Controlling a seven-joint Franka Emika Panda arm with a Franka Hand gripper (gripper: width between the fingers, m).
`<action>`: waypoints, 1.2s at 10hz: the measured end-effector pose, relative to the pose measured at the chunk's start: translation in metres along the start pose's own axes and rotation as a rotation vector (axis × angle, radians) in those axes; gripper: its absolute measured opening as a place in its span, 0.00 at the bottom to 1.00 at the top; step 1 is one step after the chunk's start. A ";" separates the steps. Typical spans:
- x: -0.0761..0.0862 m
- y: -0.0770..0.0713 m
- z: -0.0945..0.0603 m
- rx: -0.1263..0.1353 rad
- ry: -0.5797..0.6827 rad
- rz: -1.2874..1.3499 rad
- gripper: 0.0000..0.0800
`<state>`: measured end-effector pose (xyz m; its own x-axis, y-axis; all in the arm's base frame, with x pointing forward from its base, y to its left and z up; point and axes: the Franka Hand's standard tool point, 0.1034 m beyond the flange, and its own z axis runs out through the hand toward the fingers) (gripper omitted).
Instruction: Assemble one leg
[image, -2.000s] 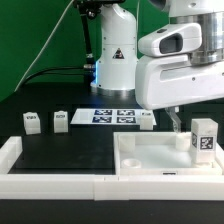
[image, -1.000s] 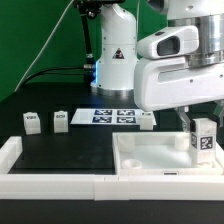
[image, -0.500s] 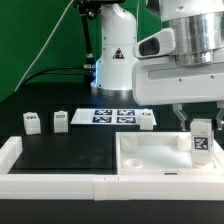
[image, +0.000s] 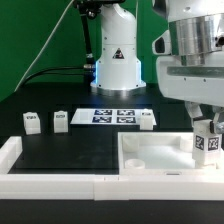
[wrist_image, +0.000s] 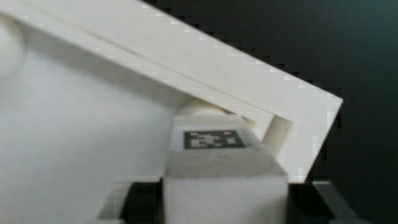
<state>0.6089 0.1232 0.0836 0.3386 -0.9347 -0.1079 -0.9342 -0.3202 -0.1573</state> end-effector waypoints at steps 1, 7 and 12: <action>0.000 0.000 0.000 0.003 -0.008 0.056 0.37; -0.006 0.000 -0.001 -0.043 -0.029 -0.375 0.80; 0.002 0.002 0.003 -0.065 -0.051 -1.040 0.81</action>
Offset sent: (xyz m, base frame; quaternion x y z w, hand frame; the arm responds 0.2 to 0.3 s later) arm 0.0000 0.0000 0.0000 0.0000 0.0000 -0.0899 0.9960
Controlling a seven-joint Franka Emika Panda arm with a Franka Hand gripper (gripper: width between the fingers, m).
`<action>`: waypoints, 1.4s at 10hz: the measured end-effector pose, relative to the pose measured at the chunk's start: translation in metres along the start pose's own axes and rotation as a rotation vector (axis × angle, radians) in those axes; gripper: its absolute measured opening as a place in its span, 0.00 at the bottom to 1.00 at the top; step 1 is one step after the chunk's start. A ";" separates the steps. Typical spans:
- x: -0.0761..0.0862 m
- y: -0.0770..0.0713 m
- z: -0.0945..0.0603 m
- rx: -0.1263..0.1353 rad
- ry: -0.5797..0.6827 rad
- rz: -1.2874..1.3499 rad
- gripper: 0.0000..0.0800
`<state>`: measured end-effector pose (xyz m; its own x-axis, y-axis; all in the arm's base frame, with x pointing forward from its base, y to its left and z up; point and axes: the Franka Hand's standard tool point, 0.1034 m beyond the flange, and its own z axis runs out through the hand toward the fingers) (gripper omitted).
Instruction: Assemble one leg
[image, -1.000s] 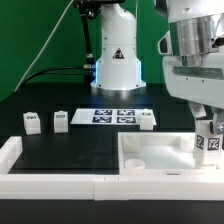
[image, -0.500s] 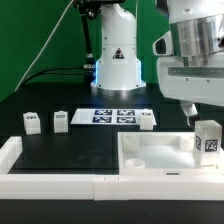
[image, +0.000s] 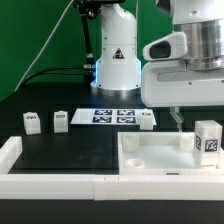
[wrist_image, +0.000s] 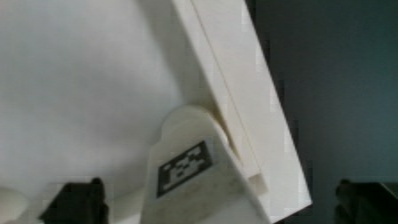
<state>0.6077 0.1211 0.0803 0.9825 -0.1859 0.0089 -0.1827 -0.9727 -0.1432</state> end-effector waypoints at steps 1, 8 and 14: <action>0.000 0.000 0.000 -0.002 -0.003 -0.090 0.81; 0.002 0.000 0.000 -0.018 -0.017 -0.258 0.45; 0.000 0.002 0.001 -0.007 0.034 0.250 0.37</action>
Offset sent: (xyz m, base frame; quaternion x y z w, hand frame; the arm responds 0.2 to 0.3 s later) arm 0.0018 0.0053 -0.0010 0.0035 -0.0080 -0.0732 0.9973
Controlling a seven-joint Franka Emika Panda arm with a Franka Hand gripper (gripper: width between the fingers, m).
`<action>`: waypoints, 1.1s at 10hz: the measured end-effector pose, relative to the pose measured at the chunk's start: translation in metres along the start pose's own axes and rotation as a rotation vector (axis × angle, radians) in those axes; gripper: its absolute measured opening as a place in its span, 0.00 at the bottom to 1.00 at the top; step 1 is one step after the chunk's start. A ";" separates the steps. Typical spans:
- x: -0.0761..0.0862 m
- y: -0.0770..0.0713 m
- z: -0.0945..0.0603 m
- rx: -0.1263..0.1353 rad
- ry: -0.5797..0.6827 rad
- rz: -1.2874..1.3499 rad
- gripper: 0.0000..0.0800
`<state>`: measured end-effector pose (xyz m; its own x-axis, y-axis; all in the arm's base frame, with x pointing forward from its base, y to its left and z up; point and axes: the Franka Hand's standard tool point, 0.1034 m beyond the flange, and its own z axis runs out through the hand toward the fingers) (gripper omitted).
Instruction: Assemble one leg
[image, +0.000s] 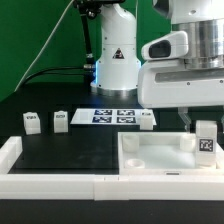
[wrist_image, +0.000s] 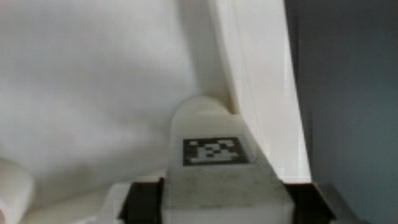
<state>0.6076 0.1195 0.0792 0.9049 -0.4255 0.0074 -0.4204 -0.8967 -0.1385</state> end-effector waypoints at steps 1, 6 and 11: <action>-0.001 -0.001 0.000 -0.001 0.002 0.146 0.37; -0.005 -0.007 0.003 0.009 -0.003 0.773 0.37; -0.005 -0.009 0.003 0.029 -0.021 1.007 0.37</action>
Offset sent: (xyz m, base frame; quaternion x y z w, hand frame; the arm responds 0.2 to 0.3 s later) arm -0.0020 -0.0030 -0.0040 -0.0085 0.0052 0.2424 0.9701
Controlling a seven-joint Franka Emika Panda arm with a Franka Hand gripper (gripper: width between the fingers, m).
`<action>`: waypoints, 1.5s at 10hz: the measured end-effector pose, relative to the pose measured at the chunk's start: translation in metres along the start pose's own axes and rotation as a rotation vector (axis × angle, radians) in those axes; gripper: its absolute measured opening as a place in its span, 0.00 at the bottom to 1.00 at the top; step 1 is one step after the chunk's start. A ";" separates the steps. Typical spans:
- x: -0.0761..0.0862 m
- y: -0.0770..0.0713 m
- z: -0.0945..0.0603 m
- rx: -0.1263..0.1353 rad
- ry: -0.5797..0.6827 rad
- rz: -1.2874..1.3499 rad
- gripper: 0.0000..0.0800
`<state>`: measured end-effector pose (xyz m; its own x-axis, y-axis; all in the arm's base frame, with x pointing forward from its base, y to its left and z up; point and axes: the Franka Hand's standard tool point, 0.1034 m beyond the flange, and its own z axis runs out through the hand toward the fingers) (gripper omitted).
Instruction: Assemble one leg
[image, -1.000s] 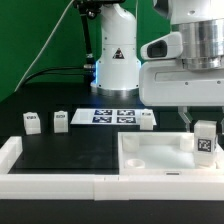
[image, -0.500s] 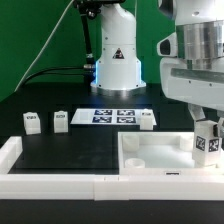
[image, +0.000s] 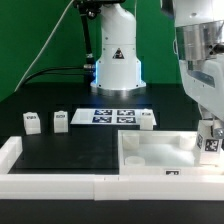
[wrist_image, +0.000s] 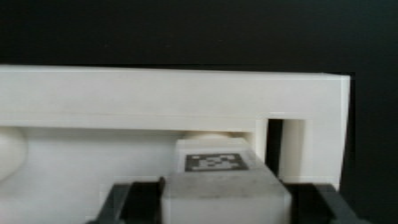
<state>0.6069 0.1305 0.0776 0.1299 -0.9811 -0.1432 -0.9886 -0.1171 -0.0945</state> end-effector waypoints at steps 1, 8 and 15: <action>0.000 0.000 0.000 0.000 0.000 -0.063 0.37; 0.003 0.003 0.001 -0.062 0.007 -1.072 0.81; 0.011 0.000 -0.001 -0.103 0.022 -1.521 0.69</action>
Offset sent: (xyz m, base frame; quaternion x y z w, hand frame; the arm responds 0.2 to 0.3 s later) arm 0.0001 -0.0058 -0.0048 -0.0405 0.0057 -0.2872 0.9570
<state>0.6078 0.1191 0.0769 0.9964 0.0751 0.0384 0.0776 -0.9948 -0.0667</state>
